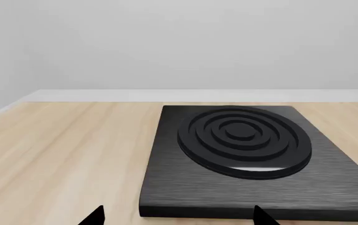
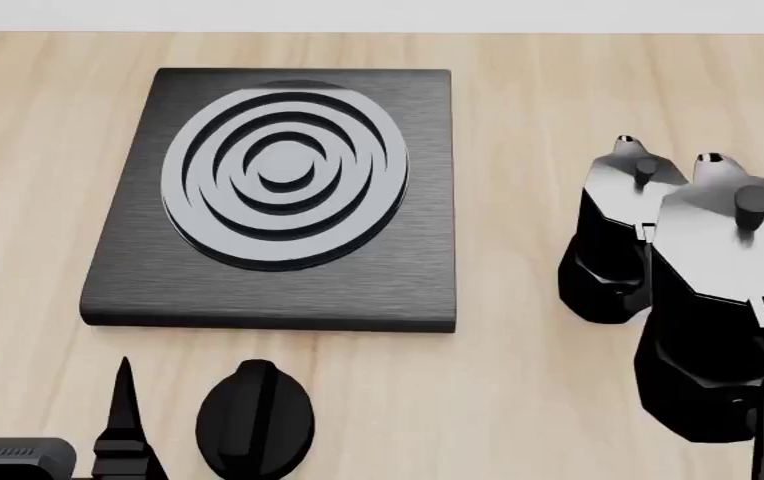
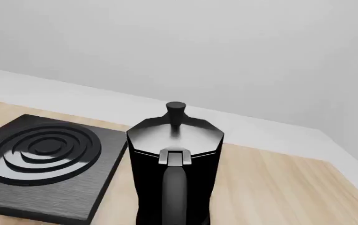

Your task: Put the right moka pot on the stove.

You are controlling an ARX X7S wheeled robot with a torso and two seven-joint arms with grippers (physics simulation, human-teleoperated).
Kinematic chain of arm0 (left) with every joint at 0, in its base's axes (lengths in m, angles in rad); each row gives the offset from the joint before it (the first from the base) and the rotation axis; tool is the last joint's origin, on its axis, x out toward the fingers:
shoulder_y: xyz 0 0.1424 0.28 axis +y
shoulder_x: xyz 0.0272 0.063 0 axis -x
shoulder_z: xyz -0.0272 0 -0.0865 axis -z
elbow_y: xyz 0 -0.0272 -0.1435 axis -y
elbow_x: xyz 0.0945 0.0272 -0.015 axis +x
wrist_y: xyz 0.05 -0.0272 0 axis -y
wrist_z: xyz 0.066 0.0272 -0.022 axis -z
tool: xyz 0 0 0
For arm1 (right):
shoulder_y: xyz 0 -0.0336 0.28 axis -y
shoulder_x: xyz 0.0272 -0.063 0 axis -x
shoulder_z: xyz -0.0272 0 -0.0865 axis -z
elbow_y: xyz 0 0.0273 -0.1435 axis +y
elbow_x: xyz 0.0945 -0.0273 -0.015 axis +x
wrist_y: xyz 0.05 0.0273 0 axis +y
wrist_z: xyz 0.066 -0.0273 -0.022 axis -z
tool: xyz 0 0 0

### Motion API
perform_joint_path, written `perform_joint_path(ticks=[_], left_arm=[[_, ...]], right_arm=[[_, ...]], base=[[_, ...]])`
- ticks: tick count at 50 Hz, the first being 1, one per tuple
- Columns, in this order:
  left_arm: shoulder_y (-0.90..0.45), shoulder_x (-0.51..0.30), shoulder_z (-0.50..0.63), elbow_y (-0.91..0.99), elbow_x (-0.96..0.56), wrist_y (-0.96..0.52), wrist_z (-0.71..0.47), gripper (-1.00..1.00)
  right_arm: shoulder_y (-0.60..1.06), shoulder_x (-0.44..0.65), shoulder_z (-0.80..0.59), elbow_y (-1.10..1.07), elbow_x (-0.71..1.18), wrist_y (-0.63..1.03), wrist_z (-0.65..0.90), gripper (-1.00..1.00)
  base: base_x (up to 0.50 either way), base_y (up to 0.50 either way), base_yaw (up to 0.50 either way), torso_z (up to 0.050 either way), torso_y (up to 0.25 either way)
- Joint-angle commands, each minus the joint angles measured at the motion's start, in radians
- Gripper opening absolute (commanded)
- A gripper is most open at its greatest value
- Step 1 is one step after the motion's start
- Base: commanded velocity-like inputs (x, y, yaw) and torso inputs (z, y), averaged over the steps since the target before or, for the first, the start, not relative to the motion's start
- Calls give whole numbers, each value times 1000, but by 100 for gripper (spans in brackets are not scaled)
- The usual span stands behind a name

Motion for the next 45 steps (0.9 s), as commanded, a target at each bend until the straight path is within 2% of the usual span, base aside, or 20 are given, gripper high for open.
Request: perform_joint_path(ticks=[1,3,8,18,30,38,40,43,45], left_arm=[[-4,-2,4,-5,-2,1,0,100],[-2,-2,5,-5,-1,6,2,100],[-3,-2,6,-2,2,2,-6,100],[-3,-5,11,-5,6,9,-5,100],[-5,-10,8,4,-8,6,-4,100],[0,-10,5,-1,-12,23,-1,100],[-1,-9,8,-6,-9,27,1,100],[-2,-10,7,-2,-12,20,-1,100],[-2,-11,9,1,-10,21,-2,100]], right_arm=[[-98,209,-203,-18,-109,-241,156,-100],[-87,231,-255,-15,-131,-262,164,-100],[89,219,-469,-1,-173,-237,151,-100],[396,154,-695,3,-164,-107,125,-100],[653,63,-806,55,-93,-1,85,-100],[759,-3,-861,114,-87,41,55,-100],[872,-3,-853,113,18,110,88,-100],[904,-14,-858,122,35,124,91,-100],[837,-30,-882,141,-61,71,54,-100]], base=[[0,0,0,0,0],[0,0,0,0,0],[0,0,0,0,0],[0,0,0,0,1],[0,0,0,0,1],[0,0,0,0,0],[0,0,0,5,5],[0,0,0,0,0],[0,0,0,0,0]])
